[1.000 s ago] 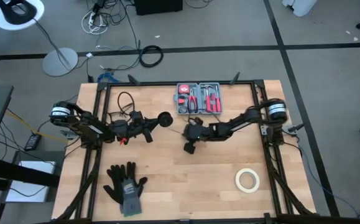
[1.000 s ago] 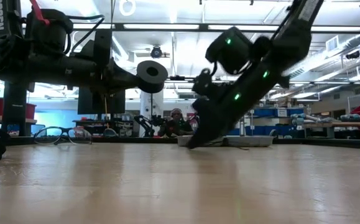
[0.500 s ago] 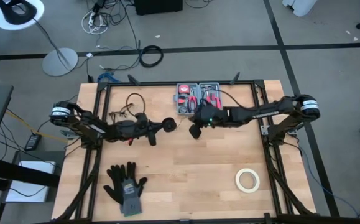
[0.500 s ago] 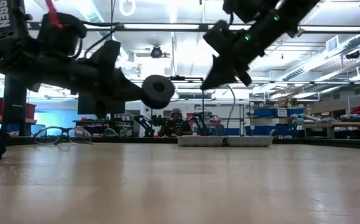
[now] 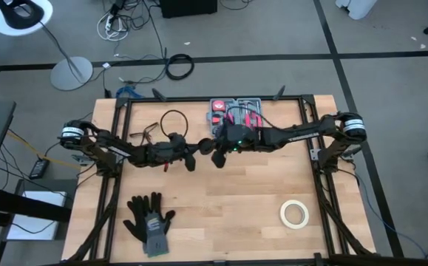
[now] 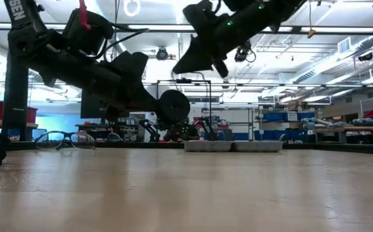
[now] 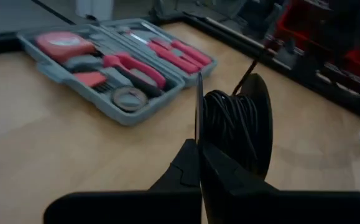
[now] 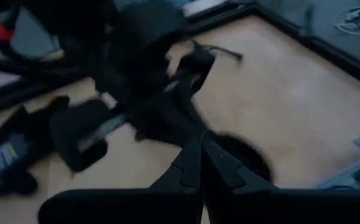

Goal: Coil cords
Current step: Coil the black wire onto the black spool

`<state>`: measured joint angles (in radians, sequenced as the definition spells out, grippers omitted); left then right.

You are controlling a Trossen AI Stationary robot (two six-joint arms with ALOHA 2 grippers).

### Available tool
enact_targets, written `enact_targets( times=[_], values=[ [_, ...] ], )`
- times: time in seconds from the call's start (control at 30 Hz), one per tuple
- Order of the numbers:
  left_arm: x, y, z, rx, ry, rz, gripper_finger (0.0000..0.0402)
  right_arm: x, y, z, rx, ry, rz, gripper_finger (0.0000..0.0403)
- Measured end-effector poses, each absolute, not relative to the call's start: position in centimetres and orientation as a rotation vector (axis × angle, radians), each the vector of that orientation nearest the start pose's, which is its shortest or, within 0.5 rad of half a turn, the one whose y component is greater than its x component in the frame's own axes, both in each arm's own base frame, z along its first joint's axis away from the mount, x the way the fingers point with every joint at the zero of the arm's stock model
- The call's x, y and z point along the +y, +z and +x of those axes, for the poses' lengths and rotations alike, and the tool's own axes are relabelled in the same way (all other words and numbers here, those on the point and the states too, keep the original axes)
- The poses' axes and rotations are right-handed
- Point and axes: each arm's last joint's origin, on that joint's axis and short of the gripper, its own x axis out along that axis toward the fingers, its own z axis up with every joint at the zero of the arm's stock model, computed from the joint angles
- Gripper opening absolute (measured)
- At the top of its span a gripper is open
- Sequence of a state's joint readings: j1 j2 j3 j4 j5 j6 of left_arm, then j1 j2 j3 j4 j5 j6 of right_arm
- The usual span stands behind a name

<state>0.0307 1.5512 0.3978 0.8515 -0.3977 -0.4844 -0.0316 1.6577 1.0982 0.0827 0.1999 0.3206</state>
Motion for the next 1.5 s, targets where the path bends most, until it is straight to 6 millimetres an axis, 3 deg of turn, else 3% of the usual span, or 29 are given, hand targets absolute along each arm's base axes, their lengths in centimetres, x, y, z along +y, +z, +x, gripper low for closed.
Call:
enact_targets(
  times=[0.27,0.47,0.77,1.03,1.3,1.37,1.5],
  values=[
    [2.0,14.7,26.1,0.109,0.502,-0.445,0.0,-1.0,20.2,40.9,0.531,-0.239,0.226,0.0008],
    [2.0,15.3,26.0,0.026,0.477,-0.475,0.0,-0.9,17.4,40.7,0.684,-0.26,0.234,0.003],
    [1.8,14.7,22.8,-0.132,0.423,-0.52,0.0,-0.5,15.6,37.2,0.812,-0.301,0.277,0.0038],
    [1.8,14.0,20.9,-0.155,0.42,-0.547,0.0,-0.7,14.6,30.5,0.835,-0.444,0.378,0.0034],
    [1.8,13.9,20.8,-0.153,0.42,-0.533,0.0,-1.1,17.0,23.3,0.781,-0.624,0.491,0.003],
    [1.8,14.0,20.9,-0.159,0.419,-0.53,0.0,-1.1,17.6,22.5,0.733,-0.616,0.508,0.0027],
    [1.8,14.0,20.9,-0.152,0.421,-0.528,0.0,-1.0,17.7,22.8,0.595,-0.555,0.521,0.0027]
  ],
)
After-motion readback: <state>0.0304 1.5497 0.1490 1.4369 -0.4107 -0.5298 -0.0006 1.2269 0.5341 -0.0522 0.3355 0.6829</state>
